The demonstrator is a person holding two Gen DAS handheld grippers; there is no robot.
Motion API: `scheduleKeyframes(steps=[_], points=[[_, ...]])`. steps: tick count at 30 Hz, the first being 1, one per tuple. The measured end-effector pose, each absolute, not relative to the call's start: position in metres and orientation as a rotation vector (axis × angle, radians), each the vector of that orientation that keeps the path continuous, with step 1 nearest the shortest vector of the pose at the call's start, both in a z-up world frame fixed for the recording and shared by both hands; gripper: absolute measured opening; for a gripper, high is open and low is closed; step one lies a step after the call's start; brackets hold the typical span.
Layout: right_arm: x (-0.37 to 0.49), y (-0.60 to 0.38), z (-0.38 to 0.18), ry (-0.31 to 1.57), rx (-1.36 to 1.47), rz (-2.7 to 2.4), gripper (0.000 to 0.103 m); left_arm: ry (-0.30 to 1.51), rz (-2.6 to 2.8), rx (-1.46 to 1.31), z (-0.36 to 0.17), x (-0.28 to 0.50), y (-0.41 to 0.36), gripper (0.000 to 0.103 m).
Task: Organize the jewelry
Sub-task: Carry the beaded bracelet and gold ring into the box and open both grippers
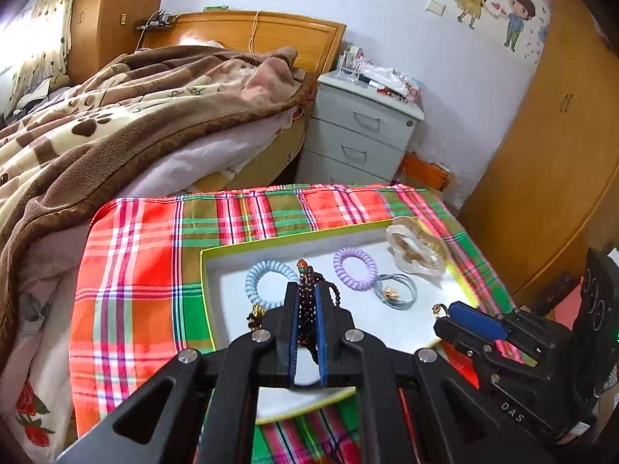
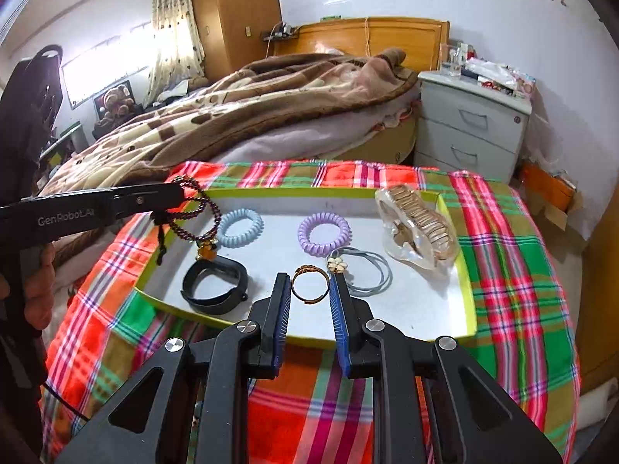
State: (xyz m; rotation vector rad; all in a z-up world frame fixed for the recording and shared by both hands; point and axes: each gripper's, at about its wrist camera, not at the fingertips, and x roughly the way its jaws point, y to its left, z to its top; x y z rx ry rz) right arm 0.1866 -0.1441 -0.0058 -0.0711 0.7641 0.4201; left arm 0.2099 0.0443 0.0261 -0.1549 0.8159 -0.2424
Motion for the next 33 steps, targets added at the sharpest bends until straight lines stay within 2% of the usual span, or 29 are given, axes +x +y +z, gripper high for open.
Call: scheduleKeyframes(steps=[13, 33], points=[[0.212, -0.138, -0.029, 0.83, -0.099, 0.427, 0.022, 0.899, -0.27, -0.2, -0.005, 0.259, 0.036, 0.008], [0.223, -0.126, -0.043, 0.882, -0.16, 0.432, 0.022, 0.973, -0.209, -0.179, -0.032, 0.27, 0.044, 0.009]])
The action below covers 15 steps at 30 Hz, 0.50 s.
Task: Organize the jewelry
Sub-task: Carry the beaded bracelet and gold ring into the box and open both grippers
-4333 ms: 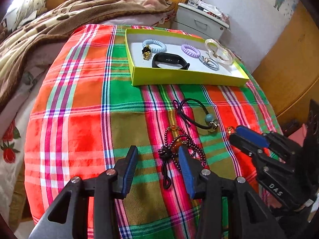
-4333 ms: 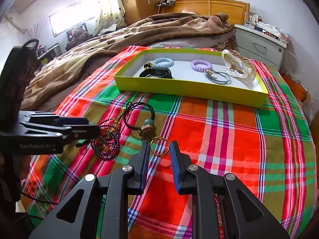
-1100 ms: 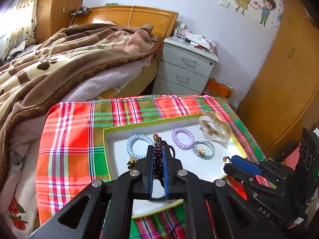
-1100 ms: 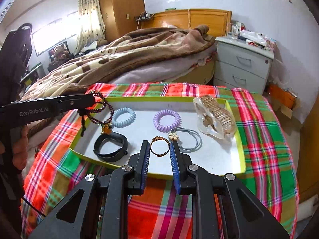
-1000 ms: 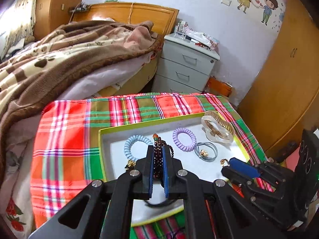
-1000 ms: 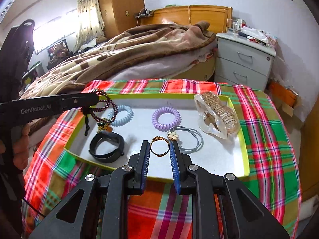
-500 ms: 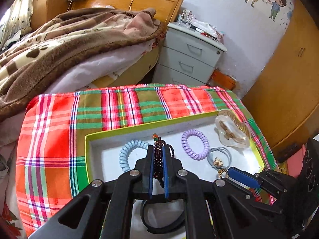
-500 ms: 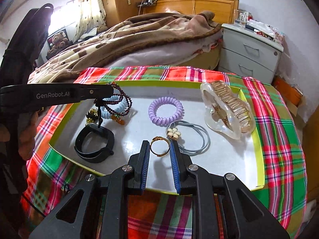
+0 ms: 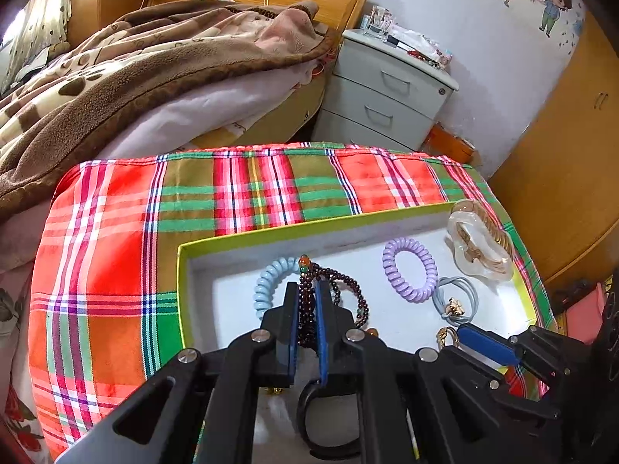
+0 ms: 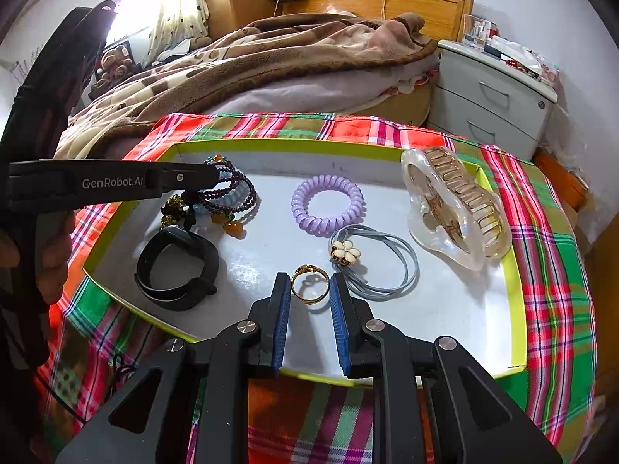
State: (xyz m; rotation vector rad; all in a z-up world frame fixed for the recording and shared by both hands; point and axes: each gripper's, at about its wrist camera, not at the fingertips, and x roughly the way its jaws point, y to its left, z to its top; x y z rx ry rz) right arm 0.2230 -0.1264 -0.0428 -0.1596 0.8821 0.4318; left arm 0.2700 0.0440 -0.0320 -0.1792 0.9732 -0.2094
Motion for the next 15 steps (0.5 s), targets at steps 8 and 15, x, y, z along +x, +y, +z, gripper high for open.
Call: scheduleKeyframes(steps=[8, 15], points=[[0.2237, -0.1272, -0.0438, 0.888, -0.149, 0.434, 0.022, 0.982, -0.204, -0.174, -0.0333, 0.271, 0.0425, 0.028], [0.2227, -0.13, -0.043, 0.886, -0.133, 0.428, 0.023, 0.983, -0.203, -0.165, -0.0297, 0.2667, 0.041, 0.038]])
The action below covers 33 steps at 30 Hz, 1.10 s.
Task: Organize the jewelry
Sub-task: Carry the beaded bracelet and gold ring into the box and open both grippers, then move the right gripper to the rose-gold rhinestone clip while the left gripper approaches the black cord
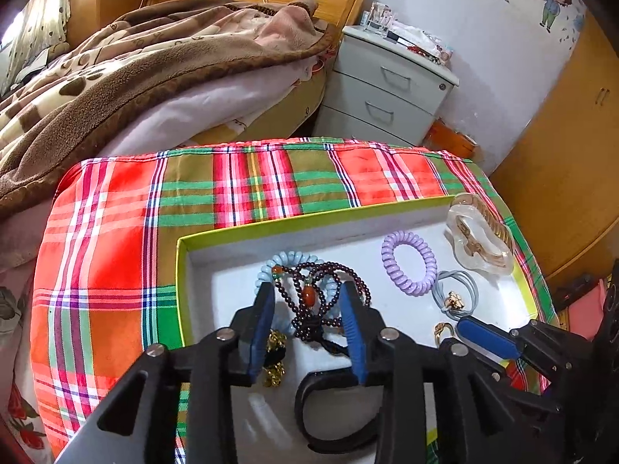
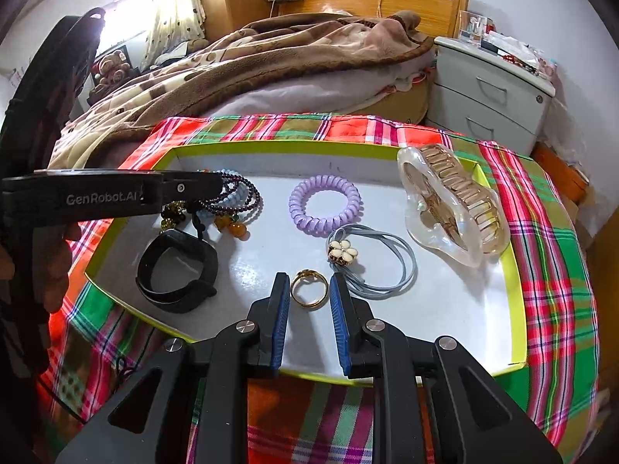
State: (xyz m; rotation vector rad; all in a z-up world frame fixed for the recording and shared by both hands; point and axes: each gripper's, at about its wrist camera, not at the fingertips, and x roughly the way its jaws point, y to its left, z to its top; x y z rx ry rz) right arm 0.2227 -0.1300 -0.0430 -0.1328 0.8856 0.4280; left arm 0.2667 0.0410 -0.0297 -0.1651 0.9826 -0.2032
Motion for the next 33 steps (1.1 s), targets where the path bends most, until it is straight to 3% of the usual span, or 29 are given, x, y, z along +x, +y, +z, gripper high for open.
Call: scheduleKeyframes(steps=[4, 33], points=[[0.221, -0.133, -0.04, 0.882, -0.117, 0.421, 0.029, 0.978, -0.196, -0.162, -0.025, 0.263, 0.041, 0.04], [0.147, -0.172, 0.001, 0.781, -0.041, 0.356, 0.031, 0.884, -0.177, -0.171, 0.019, 0.152, 0.043, 0.046]])
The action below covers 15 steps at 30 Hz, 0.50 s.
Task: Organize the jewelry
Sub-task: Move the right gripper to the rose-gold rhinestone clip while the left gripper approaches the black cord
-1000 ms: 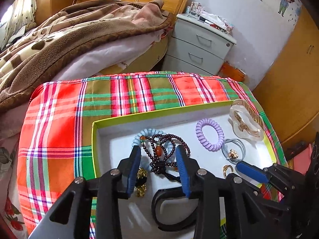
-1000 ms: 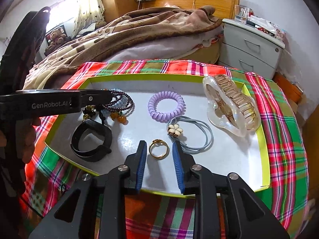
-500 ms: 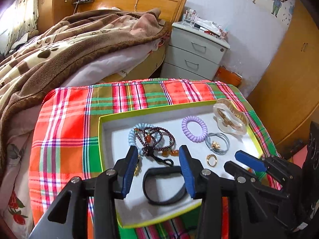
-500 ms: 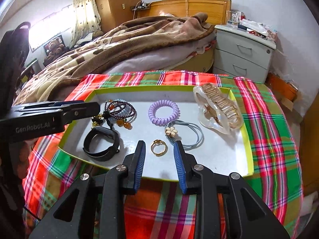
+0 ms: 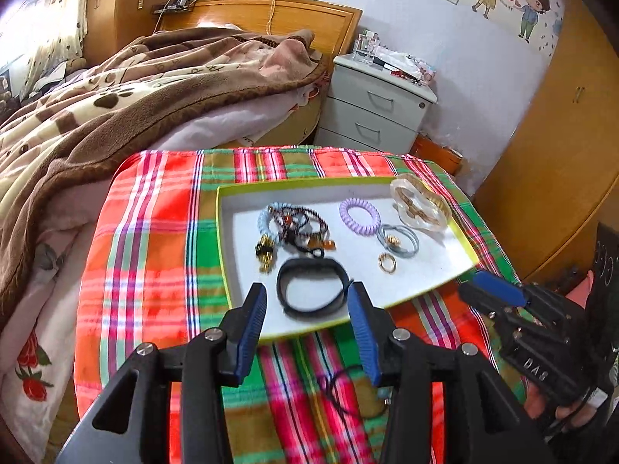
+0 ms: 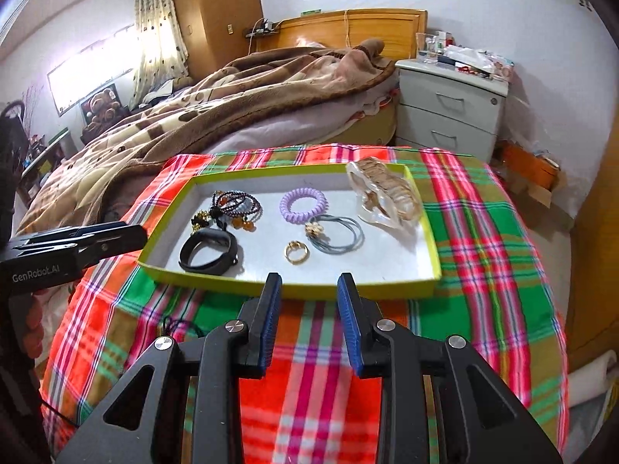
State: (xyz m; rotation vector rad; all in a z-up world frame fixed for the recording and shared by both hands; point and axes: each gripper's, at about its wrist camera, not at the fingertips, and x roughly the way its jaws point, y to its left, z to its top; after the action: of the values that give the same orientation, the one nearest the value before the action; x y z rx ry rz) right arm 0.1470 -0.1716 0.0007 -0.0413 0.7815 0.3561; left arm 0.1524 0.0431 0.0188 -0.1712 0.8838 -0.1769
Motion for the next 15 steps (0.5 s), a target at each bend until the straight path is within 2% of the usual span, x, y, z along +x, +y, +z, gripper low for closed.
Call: scheduleKeyframes(steps=[10, 12, 13, 14, 15], points=[[0.097, -0.203, -0.009, 0.801, -0.018, 0.39, 0.031, 0.872, -0.234, -0.23, 0.013, 0.109, 0.051, 0.046], [0.087, -0.207, -0.016, 0.817, -0.043, 0.402, 0.037, 0.881, -0.235, -0.236, 0.008, 0.102, 0.051, 0.046], [0.083, -0.208, -0.019, 0.821, -0.051, 0.409, 0.047, 0.884, -0.233, -0.242, 0.006, 0.098, 0.051, 0.046], [0.078, -0.209, -0.021, 0.822, -0.059, 0.415, 0.052, 0.893, -0.229, -0.243, 0.003, 0.095, 0.051, 0.046], [0.073, -0.21, -0.024, 0.822, -0.066, 0.418, 0.052, 0.904, -0.229, -0.24, 0.001, 0.092, 0.05, 0.046]])
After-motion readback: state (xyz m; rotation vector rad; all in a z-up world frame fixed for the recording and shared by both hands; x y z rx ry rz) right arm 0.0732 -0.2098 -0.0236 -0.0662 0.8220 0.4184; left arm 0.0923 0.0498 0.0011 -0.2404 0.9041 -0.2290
